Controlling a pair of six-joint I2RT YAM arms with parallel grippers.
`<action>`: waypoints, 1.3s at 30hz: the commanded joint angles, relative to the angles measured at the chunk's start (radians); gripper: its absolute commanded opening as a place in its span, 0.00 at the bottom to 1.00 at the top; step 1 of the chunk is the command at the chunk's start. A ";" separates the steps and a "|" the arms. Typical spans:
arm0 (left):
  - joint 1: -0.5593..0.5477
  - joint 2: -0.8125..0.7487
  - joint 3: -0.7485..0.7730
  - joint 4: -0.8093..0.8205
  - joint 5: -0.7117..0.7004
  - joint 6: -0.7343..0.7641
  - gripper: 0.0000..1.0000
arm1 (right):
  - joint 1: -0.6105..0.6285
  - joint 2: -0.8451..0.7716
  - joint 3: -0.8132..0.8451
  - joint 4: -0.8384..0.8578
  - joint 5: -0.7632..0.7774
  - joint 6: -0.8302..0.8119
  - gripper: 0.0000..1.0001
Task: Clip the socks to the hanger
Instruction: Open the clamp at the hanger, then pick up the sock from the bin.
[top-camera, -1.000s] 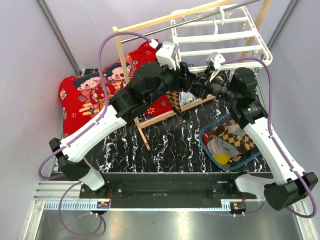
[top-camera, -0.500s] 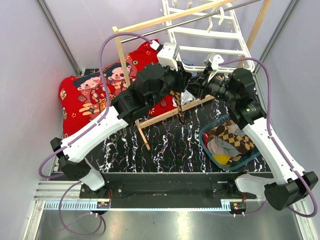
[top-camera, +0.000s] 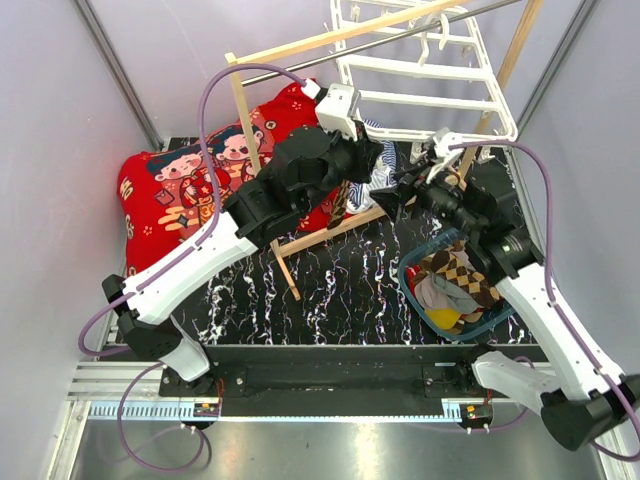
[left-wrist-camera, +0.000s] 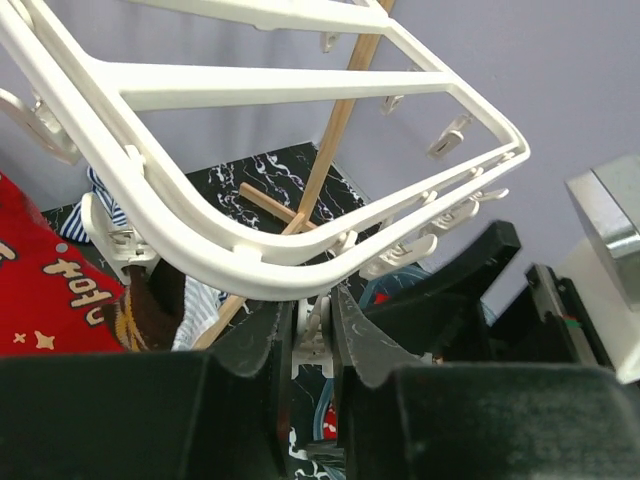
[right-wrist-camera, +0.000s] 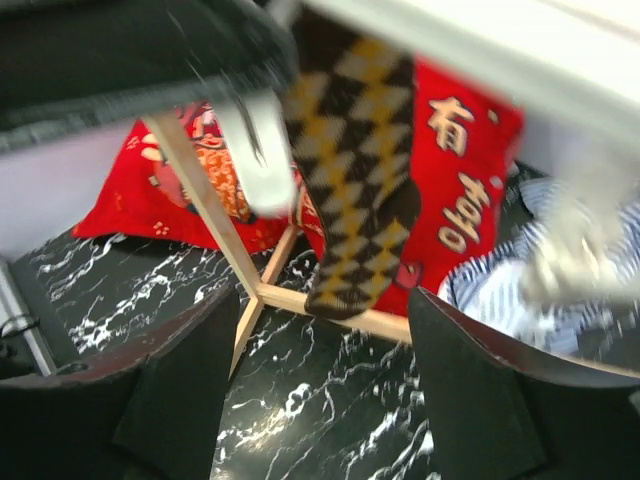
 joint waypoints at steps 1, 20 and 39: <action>-0.002 -0.001 -0.015 0.072 -0.022 0.036 0.12 | 0.005 -0.112 -0.043 -0.189 0.222 0.102 0.80; -0.002 -0.026 -0.103 0.167 0.018 0.032 0.13 | -0.217 -0.169 -0.165 -0.759 0.806 0.478 0.89; 0.000 -0.093 -0.169 0.224 0.041 0.021 0.14 | -0.779 0.400 -0.117 -0.349 0.816 0.573 0.77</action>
